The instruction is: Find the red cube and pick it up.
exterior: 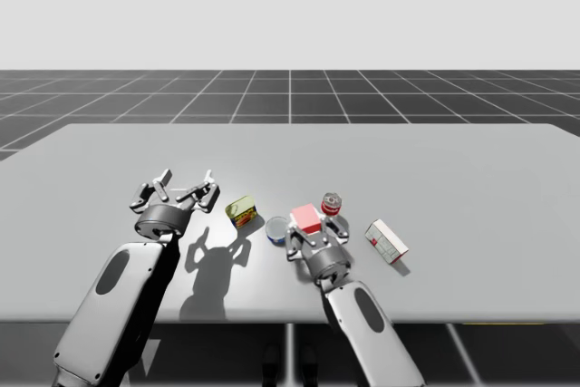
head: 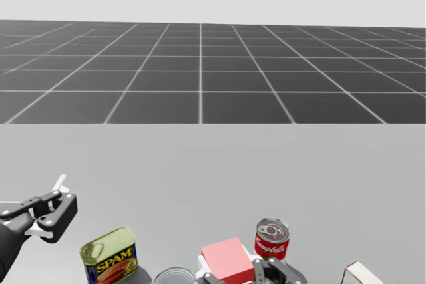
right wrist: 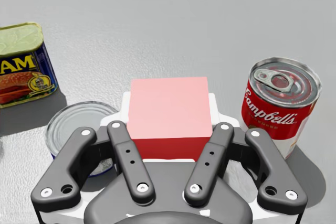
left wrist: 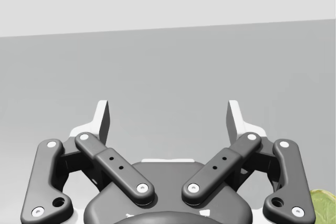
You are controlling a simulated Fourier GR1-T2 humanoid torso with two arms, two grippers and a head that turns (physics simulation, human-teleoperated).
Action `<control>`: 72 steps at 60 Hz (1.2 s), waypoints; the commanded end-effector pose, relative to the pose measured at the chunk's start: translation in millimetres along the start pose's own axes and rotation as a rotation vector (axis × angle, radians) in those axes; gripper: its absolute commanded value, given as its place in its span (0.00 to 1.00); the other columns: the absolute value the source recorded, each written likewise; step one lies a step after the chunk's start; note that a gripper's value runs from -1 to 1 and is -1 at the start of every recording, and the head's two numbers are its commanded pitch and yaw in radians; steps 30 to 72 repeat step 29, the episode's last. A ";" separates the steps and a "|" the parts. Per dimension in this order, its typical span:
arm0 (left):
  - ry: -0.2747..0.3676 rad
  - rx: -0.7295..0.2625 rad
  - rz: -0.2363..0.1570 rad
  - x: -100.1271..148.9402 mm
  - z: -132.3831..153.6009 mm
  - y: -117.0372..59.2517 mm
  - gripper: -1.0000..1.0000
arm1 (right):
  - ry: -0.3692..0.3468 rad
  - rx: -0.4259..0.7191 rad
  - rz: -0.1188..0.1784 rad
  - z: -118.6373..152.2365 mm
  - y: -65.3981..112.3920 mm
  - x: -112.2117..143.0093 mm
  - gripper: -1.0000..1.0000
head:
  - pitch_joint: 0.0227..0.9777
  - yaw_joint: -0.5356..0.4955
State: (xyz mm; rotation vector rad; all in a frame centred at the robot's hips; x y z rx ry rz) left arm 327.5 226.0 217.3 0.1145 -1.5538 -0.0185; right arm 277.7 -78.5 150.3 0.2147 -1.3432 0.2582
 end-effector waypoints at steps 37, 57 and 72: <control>-0.002 0.007 0.002 0.8 -0.5 1.6 0.00 | -0.475 -0.095 0.018 82.9 -0.4 165.6 1.00 | 0.45 0.48; -0.002 0.007 0.002 0.8 -0.5 1.6 0.00 | -0.475 -0.095 0.018 82.9 -0.4 165.6 1.00 | 0.45 0.48; -0.002 0.007 0.002 0.8 -0.5 1.6 0.00 | -0.475 -0.095 0.018 82.9 -0.4 165.6 1.00 | 0.45 0.48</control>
